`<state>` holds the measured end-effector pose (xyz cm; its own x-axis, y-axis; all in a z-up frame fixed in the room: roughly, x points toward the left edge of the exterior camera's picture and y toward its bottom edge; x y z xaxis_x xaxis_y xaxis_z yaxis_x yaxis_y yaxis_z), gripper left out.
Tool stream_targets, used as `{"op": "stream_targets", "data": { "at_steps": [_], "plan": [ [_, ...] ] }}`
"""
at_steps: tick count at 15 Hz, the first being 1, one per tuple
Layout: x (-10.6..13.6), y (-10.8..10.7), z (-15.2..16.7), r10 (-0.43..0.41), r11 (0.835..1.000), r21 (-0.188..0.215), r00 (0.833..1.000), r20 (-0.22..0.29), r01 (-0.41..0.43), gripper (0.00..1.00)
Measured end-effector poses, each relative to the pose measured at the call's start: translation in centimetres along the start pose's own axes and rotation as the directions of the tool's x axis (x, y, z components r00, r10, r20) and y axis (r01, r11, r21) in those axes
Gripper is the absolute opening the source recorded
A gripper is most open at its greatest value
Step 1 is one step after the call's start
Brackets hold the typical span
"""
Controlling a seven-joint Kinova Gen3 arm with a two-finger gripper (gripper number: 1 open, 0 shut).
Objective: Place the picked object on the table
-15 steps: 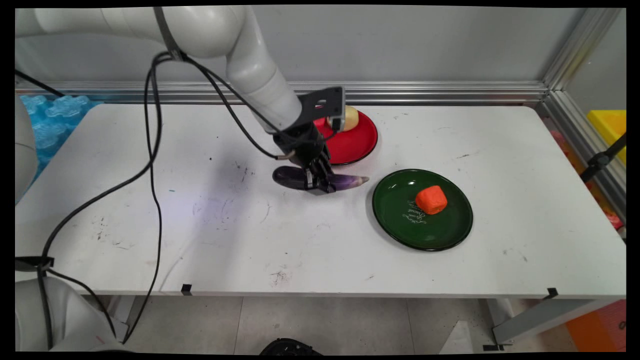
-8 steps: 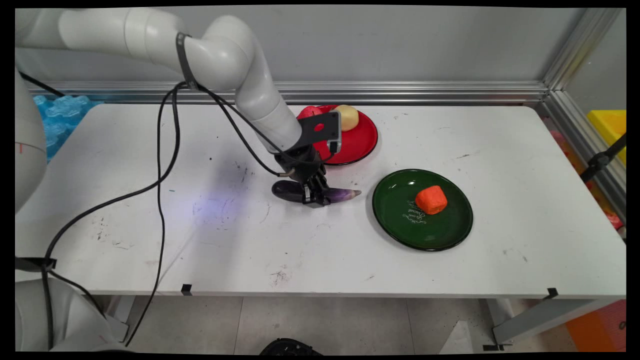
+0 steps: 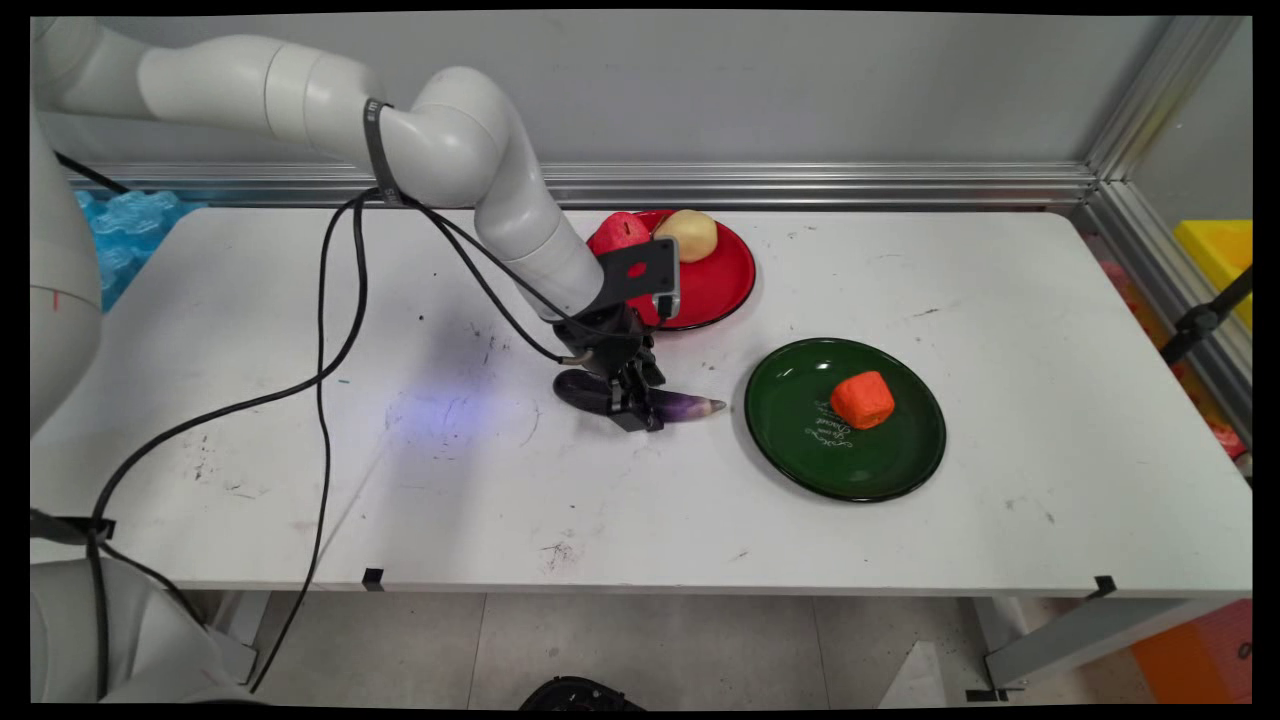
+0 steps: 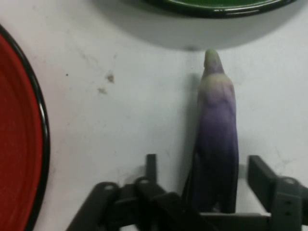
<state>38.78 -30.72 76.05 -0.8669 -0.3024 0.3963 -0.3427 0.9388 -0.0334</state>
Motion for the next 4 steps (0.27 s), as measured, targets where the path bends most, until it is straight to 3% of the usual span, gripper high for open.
{"op": "stream_targets", "data": {
  "at_steps": [4],
  "plan": [
    [-0.41,-0.30,-0.54,0.004,1.000,0.002,1.000,-0.017,-0.004,1.00]
  ]
}}
